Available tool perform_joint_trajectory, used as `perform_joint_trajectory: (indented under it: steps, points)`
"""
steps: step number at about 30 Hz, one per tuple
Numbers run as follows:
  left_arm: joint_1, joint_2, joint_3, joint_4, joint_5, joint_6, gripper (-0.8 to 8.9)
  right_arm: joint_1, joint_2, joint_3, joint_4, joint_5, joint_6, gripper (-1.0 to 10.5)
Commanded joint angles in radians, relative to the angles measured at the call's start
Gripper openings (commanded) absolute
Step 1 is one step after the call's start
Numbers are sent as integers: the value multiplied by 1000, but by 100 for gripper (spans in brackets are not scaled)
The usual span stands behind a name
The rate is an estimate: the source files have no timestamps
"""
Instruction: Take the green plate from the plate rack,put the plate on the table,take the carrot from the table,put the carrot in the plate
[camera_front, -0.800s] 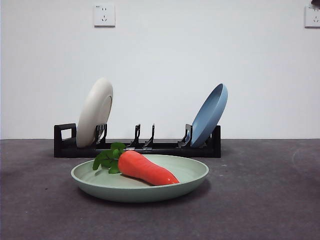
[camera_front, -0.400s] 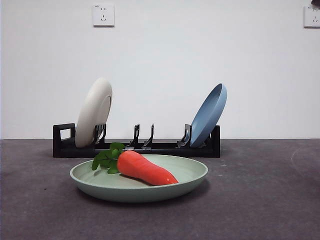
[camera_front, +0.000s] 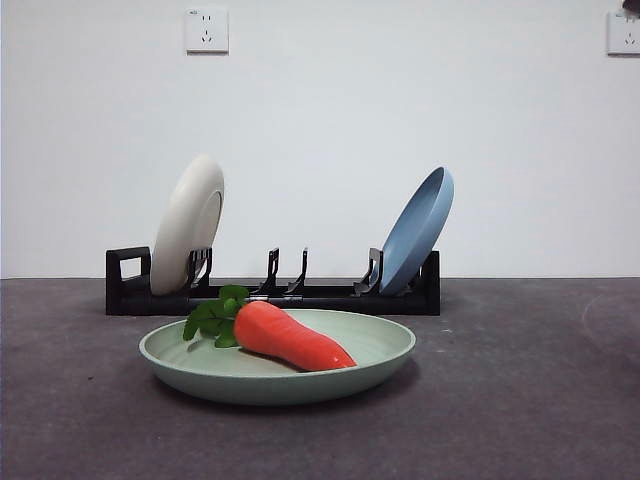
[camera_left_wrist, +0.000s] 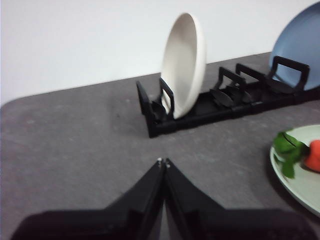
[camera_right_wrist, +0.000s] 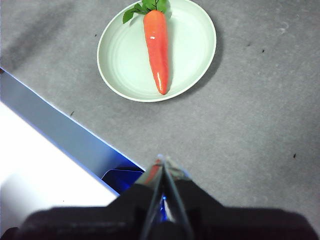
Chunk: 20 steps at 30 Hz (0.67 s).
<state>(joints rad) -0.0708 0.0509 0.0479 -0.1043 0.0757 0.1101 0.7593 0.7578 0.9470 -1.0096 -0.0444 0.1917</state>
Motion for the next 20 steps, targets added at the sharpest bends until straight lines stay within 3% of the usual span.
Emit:
perform_joint_trajectory:
  steps: [1, 8, 20]
  points:
    - [3, -23, -44, -2, 39, -44, -3, 1, -2, -3, 5, -1, 9, 1]
    - [3, -42, -45, -66, 64, -88, -3, 1, -2, -3, 5, -1, 9, 1]
    - [6, -42, -45, -65, 60, -88, -3, 1, -2, -3, 5, -1, 9, 1]
